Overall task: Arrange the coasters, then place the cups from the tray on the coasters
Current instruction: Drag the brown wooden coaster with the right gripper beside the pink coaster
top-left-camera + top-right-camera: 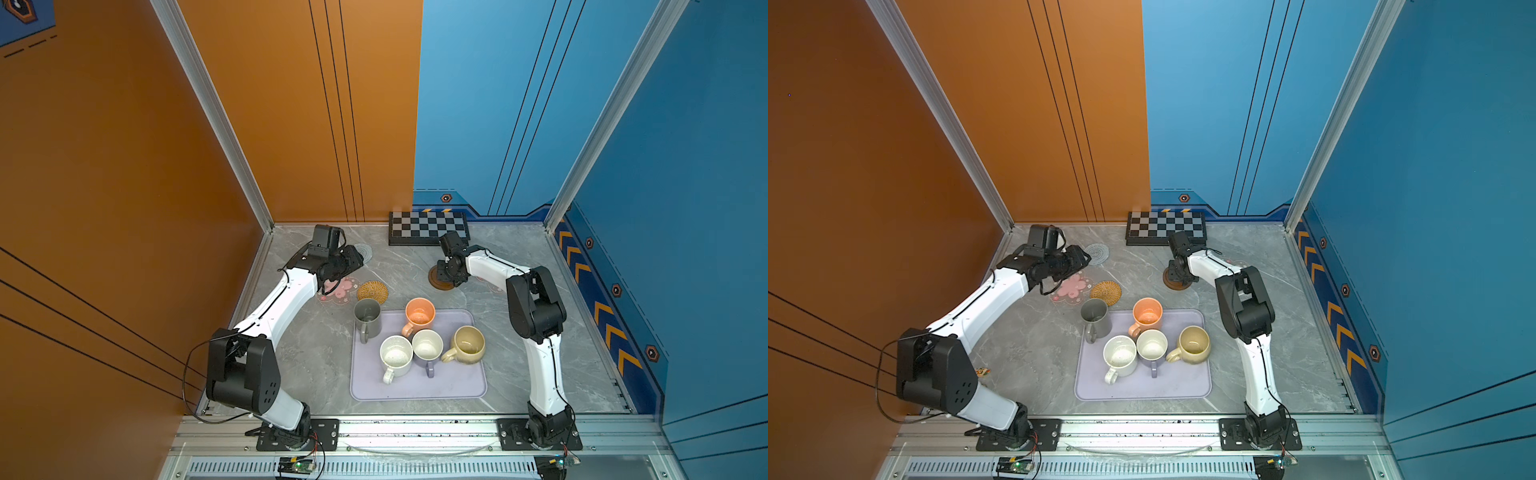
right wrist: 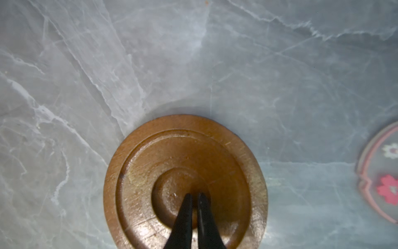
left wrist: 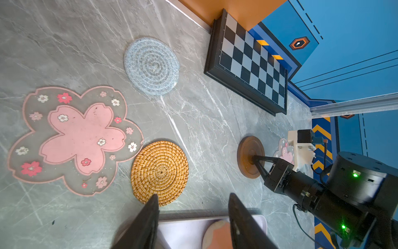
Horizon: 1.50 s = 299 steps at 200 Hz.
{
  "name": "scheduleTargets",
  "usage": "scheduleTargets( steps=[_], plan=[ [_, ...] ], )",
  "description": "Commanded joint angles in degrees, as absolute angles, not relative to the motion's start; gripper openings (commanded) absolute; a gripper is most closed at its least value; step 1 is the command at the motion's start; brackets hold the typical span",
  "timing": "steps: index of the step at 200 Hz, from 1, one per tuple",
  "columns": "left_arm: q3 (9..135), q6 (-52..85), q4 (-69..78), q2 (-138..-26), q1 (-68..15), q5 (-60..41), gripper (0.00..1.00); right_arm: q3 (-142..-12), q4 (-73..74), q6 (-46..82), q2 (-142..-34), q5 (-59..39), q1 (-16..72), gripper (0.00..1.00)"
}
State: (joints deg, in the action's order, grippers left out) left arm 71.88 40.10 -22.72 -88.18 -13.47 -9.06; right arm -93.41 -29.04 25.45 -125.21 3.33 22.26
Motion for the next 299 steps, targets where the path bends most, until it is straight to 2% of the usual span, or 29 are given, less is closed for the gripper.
scheduleTargets(
  steps=[1, 33, 112, 171, 286, 299],
  plan=[
    [71.28, 39.15, -24.93, -88.60, -14.10, -7.56, 0.53, -91.24, -32.68, 22.66, -123.32, 5.99, 21.37, 0.11],
    [70.97, 38.22, -26.75, -88.15, -14.24, -6.78, 0.56, -90.53, -32.78, 21.02, -123.24, 8.59, 20.06, 0.12],
    [70.25, 38.15, -28.21, -87.42, -14.50, -5.58, 0.59, -93.30, -32.83, 21.97, -125.84, 4.91, 15.79, 0.12],
    [71.26, 38.22, -28.53, -88.07, -14.59, -5.29, 0.59, -92.99, -32.78, 21.57, -126.39, 0.57, 17.52, 0.10],
    [70.57, 37.97, -29.03, -87.23, -14.59, -5.05, 0.60, -91.27, -32.79, 21.93, -125.07, 1.86, 18.55, 0.10],
    [70.77, 37.77, -29.04, -87.32, -14.64, -5.27, 0.60, -91.64, -32.78, 21.97, -124.90, 1.64, 18.11, 0.12]
  ],
)
